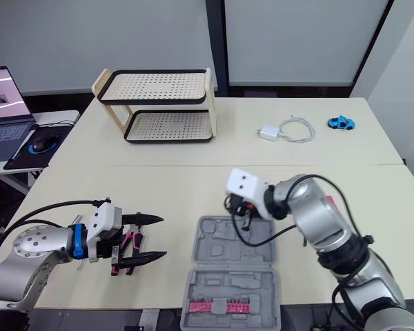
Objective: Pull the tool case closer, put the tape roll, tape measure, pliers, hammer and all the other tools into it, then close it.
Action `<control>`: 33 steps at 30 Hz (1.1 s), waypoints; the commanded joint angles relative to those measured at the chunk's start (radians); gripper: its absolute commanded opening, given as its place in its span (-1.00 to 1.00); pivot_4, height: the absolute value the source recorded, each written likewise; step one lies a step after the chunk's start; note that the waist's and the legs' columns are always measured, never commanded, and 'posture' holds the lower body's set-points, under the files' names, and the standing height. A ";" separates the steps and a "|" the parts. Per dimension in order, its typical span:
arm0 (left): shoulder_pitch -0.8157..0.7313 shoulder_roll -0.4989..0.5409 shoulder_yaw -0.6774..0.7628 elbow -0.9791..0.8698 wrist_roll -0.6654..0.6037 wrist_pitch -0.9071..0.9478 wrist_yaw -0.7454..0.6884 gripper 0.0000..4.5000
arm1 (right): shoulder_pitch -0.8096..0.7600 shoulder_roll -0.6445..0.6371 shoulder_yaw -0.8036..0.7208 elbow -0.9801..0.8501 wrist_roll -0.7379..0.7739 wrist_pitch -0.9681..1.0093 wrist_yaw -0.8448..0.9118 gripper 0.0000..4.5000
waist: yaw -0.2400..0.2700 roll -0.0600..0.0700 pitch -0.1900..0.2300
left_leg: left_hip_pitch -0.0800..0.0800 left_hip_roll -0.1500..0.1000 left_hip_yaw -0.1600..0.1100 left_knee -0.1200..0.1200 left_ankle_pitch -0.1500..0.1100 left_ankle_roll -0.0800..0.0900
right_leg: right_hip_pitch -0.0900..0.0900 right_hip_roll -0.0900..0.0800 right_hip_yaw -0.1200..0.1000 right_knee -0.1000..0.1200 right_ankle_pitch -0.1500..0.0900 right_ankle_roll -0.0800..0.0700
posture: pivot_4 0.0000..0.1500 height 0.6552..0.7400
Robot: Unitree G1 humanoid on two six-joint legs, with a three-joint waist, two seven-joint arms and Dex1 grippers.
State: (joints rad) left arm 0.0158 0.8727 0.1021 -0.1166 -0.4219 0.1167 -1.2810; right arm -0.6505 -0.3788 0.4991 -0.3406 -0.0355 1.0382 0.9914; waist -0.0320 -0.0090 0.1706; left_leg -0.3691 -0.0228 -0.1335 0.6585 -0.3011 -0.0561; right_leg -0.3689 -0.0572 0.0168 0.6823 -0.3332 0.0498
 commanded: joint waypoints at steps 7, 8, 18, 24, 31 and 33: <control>-0.024 0.031 0.029 -0.004 -0.007 -0.027 -0.038 1.00 | -0.025 0.103 0.101 0.190 0.009 -0.099 -0.111 -0.97 | -0.004 0.000 0.000 | -0.001 0.000 0.000 0.000 0.000 0.000 | -0.001 0.000 0.000 0.002 0.000 0.000 | 1.00 1.00; -0.025 0.031 0.030 -0.004 -0.007 -0.027 -0.038 1.00 | -0.027 0.111 0.107 0.206 0.009 -0.107 -0.115 -0.97 | -0.006 0.000 0.000 | -0.001 0.000 0.000 0.000 0.000 0.000 | -0.001 0.000 0.000 0.002 0.000 0.000 | 1.00 1.00; -0.016 0.034 0.026 -0.022 -0.005 -0.024 -0.039 1.00 | -0.037 0.155 0.133 0.307 0.003 -0.169 -0.138 -0.97 | -0.024 0.000 0.000 | -0.002 0.000 0.001 0.000 0.000 0.000 | -0.004 0.000 0.000 0.009 0.000 0.000 | 1.00 1.00; -0.012 0.040 0.027 -0.032 -0.004 -0.019 -0.039 1.00 | -0.049 0.182 0.145 0.345 0.001 -0.188 -0.149 -0.97 | -0.026 0.000 0.000 | -0.002 0.000 0.000 0.000 0.000 0.000 | -0.004 0.001 0.000 0.009 0.000 0.000 | 1.00 1.00; -0.001 0.047 0.031 -0.043 -0.005 -0.015 -0.036 1.00 | -0.046 0.199 0.156 0.356 0.003 -0.192 -0.150 -0.97 | -0.025 0.000 0.000 | -0.002 0.000 0.000 0.000 0.000 0.000 | -0.005 0.001 0.000 0.010 0.000 0.000 | 1.00 1.00; 0.000 0.048 0.031 -0.043 -0.005 -0.014 -0.036 1.00 | -0.046 0.202 0.157 0.361 0.001 -0.196 -0.152 -0.97 | -0.025 0.000 0.000 | -0.002 0.000 0.000 0.000 0.000 0.000 | -0.005 0.001 0.000 0.010 0.000 0.000 | 1.00 1.00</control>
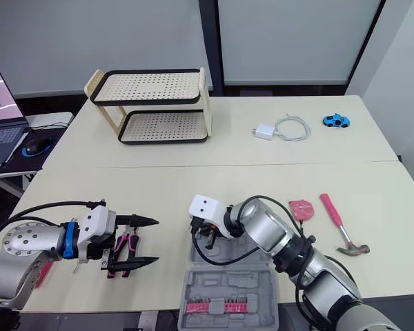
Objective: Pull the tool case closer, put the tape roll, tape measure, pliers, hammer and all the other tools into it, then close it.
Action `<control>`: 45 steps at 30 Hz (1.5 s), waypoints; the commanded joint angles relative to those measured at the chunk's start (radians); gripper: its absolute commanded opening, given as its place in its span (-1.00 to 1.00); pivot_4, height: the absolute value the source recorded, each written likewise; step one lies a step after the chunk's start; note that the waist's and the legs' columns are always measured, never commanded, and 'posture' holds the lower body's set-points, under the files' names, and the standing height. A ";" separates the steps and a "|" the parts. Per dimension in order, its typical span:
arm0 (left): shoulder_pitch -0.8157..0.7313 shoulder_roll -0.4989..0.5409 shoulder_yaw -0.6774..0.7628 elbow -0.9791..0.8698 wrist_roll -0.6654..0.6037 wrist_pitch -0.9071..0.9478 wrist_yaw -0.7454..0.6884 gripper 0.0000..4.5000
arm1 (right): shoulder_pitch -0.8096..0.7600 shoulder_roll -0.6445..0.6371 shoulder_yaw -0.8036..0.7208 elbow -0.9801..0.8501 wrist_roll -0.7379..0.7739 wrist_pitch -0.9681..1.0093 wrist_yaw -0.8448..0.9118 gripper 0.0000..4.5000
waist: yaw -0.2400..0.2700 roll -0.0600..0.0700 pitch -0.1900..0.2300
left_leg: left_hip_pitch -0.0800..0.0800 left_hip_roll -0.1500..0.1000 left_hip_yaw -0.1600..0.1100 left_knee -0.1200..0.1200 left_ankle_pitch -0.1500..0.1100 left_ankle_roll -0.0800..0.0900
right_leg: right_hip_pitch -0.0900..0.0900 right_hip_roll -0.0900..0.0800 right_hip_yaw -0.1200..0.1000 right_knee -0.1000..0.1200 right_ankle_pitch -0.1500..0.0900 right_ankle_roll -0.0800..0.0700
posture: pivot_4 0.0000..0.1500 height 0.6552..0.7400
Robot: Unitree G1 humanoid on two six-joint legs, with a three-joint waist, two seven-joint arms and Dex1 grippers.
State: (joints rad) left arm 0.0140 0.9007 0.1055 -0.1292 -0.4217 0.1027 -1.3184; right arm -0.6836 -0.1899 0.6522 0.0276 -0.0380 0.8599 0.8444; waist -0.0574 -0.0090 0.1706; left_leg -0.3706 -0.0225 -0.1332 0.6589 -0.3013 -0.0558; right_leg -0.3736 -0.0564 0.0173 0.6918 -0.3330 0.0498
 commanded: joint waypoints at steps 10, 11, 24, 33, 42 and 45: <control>0.002 0.021 0.024 -0.034 -0.002 0.003 0.004 1.00 | -0.013 0.023 0.011 0.062 -0.011 -0.062 -0.009 -0.97 | 0.000 0.000 0.000 | 0.000 0.000 0.000 0.000 0.000 0.000 | 0.000 0.000 0.000 0.000 0.000 0.000 | 1.00 1.00; 0.003 0.021 0.025 -0.035 -0.002 0.003 0.005 1.00 | -0.012 0.024 0.011 0.067 -0.012 -0.065 -0.009 -0.97 | 0.000 0.000 0.000 | 0.000 0.000 0.000 0.000 0.000 0.000 | 0.000 0.000 0.000 0.000 0.000 0.000 | 1.00 1.00; 0.016 0.022 0.026 -0.047 -0.006 0.005 0.014 1.00 | -0.009 0.032 0.014 0.104 -0.023 -0.084 -0.007 -0.97 | 0.000 0.000 0.000 | 0.001 0.000 0.000 0.000 0.000 0.000 | 0.000 0.001 0.000 0.003 0.000 0.000 | 1.00 1.00; 0.018 0.020 0.024 -0.044 -0.006 0.000 0.018 1.00 | -0.036 0.020 -0.014 0.048 -0.013 -0.067 0.000 -0.36 | 0.000 0.000 0.000 | 0.001 0.000 0.000 0.000 0.000 0.000 | 0.000 0.001 0.000 0.003 0.000 0.000 | 1.00 1.00; 0.011 0.015 0.025 -0.033 -0.008 -0.002 0.021 1.00 | -0.006 -0.002 -0.079 -0.123 0.062 -0.023 0.024 -0.22 | 0.000 0.000 0.000 | 0.001 0.000 0.000 0.000 0.000 0.000 | -0.001 0.000 0.000 0.003 0.000 0.000 | 1.00 1.00; 0.008 0.015 0.027 -0.028 -0.010 -0.003 0.020 1.00 | 0.047 -0.011 -0.073 -0.130 0.054 -0.116 0.002 -0.22 | 0.000 0.000 0.000 | 0.001 0.000 -0.001 0.000 0.000 0.000 | -0.001 0.000 0.000 0.003 0.000 0.000 | 1.00 1.00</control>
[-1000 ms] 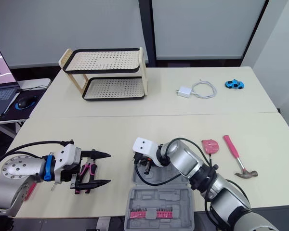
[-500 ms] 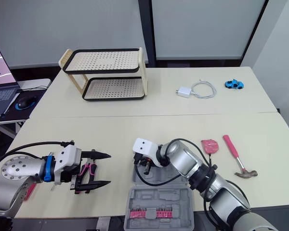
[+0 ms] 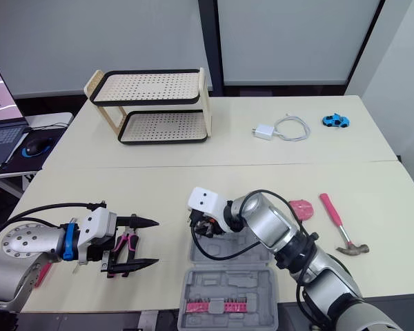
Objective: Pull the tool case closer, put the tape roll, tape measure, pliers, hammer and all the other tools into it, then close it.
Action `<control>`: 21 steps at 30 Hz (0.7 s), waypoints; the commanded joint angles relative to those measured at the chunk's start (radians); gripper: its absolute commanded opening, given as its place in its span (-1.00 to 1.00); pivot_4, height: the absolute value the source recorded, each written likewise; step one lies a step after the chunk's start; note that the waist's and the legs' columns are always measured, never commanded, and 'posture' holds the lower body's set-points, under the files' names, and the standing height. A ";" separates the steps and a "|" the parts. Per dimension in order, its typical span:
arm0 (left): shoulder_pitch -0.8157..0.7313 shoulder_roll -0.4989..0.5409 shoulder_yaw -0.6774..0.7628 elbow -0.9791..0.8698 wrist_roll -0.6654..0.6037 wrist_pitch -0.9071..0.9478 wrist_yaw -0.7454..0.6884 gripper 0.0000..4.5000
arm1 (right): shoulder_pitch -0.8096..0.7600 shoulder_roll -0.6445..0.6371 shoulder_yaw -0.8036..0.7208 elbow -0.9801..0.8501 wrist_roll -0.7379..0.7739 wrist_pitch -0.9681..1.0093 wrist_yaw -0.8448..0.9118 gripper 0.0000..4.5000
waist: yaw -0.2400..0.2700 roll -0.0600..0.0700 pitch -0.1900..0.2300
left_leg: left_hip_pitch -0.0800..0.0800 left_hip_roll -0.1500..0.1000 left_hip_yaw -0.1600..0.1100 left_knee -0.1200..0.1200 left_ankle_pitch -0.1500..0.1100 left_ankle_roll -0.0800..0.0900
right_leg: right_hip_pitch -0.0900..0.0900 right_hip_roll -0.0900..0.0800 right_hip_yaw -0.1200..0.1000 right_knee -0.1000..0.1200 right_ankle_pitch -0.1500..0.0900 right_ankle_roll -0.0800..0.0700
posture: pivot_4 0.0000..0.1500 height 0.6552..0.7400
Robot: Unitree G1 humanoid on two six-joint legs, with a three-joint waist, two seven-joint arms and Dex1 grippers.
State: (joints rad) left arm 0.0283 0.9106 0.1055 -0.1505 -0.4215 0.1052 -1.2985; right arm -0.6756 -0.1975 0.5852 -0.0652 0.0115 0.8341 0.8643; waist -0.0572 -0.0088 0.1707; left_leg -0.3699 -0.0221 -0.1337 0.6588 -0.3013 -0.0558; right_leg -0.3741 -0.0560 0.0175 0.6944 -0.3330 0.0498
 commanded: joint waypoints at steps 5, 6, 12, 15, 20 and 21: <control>-0.009 0.009 0.030 0.002 -0.010 -0.007 -0.005 1.00 | 0.084 0.007 -0.004 0.014 -0.013 -0.205 -0.065 -0.47 | 0.000 0.000 0.000 | 0.000 0.000 0.001 0.000 0.000 0.000 | 0.000 0.000 0.000 0.000 0.000 0.000 | 1.00 1.00; -0.008 0.009 0.031 0.002 -0.010 -0.008 -0.005 1.00 | 0.086 0.010 -0.004 0.028 -0.018 -0.226 -0.072 -0.62 | 0.000 0.000 0.000 | 0.000 0.000 0.001 0.000 0.000 0.000 | 0.000 0.000 0.000 0.000 0.000 0.000 | 1.00 1.00; 0.001 0.011 0.036 -0.006 -0.012 -0.006 -0.004 1.00 | 0.106 0.030 -0.017 0.120 -0.035 -0.346 -0.110 -0.62 | 0.000 0.000 0.000 | 0.000 0.000 0.001 0.000 0.000 0.000 | 0.000 0.001 0.000 0.000 0.000 0.000 | 1.00 1.00; 0.004 0.012 0.039 -0.014 -0.014 -0.001 0.000 1.00 | 0.118 0.042 -0.024 0.177 -0.042 -0.432 -0.131 -0.62 | 0.000 0.000 0.000 | 0.000 0.000 0.001 0.000 0.000 0.000 | 0.000 0.001 0.000 0.000 0.000 0.000 | 1.00 1.00; 0.000 0.013 0.041 -0.027 -0.021 0.014 0.006 1.00 | 0.125 0.066 -0.039 0.263 -0.044 -0.515 -0.150 -0.62 | 0.000 0.000 0.000 | 0.000 0.000 0.001 0.000 0.000 0.000 | 0.000 0.001 0.000 0.001 0.000 0.000 | 1.00 1.00; -0.001 0.014 0.042 -0.030 -0.022 0.017 0.007 1.00 | 0.130 0.067 -0.043 0.282 -0.041 -0.525 -0.150 -0.62 | 0.000 0.000 0.000 | 0.000 0.000 0.001 0.000 0.000 0.000 | 0.000 0.001 0.000 0.001 0.000 0.000 | 1.00 1.00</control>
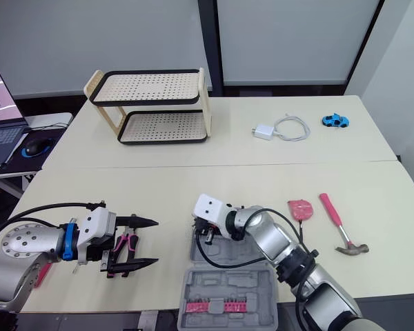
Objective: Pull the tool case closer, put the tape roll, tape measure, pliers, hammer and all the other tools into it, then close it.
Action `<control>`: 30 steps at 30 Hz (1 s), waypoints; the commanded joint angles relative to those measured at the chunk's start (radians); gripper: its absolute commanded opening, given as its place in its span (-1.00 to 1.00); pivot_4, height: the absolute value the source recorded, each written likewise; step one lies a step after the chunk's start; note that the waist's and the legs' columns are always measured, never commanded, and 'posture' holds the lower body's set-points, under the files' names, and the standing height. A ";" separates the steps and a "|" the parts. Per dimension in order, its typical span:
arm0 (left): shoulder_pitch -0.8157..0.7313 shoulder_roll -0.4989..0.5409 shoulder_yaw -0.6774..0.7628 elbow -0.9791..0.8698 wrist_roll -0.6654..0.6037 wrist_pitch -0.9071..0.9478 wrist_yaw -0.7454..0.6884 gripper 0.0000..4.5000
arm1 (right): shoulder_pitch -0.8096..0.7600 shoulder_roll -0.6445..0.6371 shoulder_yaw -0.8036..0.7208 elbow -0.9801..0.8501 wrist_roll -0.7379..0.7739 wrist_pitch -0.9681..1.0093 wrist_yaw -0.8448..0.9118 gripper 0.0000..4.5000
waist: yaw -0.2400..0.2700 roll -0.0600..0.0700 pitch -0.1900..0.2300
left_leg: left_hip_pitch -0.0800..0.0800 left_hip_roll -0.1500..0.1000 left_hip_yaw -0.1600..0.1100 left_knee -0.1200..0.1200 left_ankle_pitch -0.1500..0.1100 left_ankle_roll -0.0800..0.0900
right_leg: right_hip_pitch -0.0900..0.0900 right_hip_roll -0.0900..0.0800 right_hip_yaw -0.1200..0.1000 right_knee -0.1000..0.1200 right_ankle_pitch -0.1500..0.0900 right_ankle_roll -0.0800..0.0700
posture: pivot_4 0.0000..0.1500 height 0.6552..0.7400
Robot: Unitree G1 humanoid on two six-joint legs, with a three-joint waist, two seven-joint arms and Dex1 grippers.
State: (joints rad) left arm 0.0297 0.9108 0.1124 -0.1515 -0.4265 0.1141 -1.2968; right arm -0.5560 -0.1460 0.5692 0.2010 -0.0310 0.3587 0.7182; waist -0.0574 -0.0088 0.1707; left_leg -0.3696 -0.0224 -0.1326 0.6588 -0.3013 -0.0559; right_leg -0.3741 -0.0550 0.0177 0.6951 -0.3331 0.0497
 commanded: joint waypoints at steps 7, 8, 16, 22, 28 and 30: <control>-0.010 0.013 0.041 -0.043 -0.028 0.029 0.004 1.00 | 0.025 0.023 -0.044 0.136 -0.001 -0.105 0.007 -0.62 | 0.000 0.000 0.000 | 0.000 0.000 0.000 0.000 0.000 0.000 | 0.000 0.000 0.000 0.000 0.000 0.000 | 1.00 1.00; -0.010 0.013 0.041 -0.045 -0.028 0.031 0.004 1.00 | 0.024 0.027 -0.046 0.157 -0.002 -0.112 0.009 -0.62 | 0.000 0.000 0.000 | 0.001 0.000 0.000 0.000 0.000 0.000 | 0.001 0.000 0.000 0.000 0.000 0.000 | 1.00 1.00; -0.001 0.012 0.045 -0.064 -0.029 0.040 0.008 1.00 | 0.026 0.036 -0.073 0.292 -0.011 -0.163 0.050 -0.62 | 0.000 0.000 0.000 | 0.004 0.000 0.001 0.000 0.000 0.000 | 0.003 0.001 0.001 0.001 0.000 0.000 | 1.00 1.00; 0.007 0.006 0.045 -0.066 -0.028 0.036 0.012 1.00 | 0.024 0.037 -0.111 0.248 0.011 -0.227 0.069 -0.62 | 0.000 0.000 0.000 | 0.004 0.000 0.001 0.000 0.000 0.000 | 0.003 0.001 0.001 0.001 0.000 0.000 | 1.00 1.00; 0.001 -0.009 0.039 -0.044 -0.024 0.020 0.024 1.00 | 0.040 0.029 -0.155 0.068 0.061 -0.194 0.102 -0.62 | 0.001 0.000 0.000 | 0.003 0.000 0.001 0.000 0.000 0.000 | 0.002 0.000 0.001 0.001 0.000 0.000 | 1.00 1.00; -0.003 -0.017 0.038 -0.036 -0.021 0.015 0.032 1.00 | 0.051 0.022 -0.169 -0.016 0.085 -0.147 0.110 -0.62 | 0.001 0.000 0.000 | 0.003 0.000 0.001 0.000 0.000 0.000 | 0.002 0.000 0.001 0.001 0.000 0.000 | 1.00 1.00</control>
State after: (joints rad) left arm 0.0325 0.8960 0.1243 -0.1870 -0.4371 0.1429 -1.2734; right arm -0.5087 -0.1292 0.4201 0.2698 0.0223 0.1938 0.8144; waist -0.0568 -0.0086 0.1705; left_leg -0.3662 -0.0221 -0.1319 0.6586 -0.3013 -0.0558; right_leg -0.3720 -0.0548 0.0188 0.6961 -0.3331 0.0497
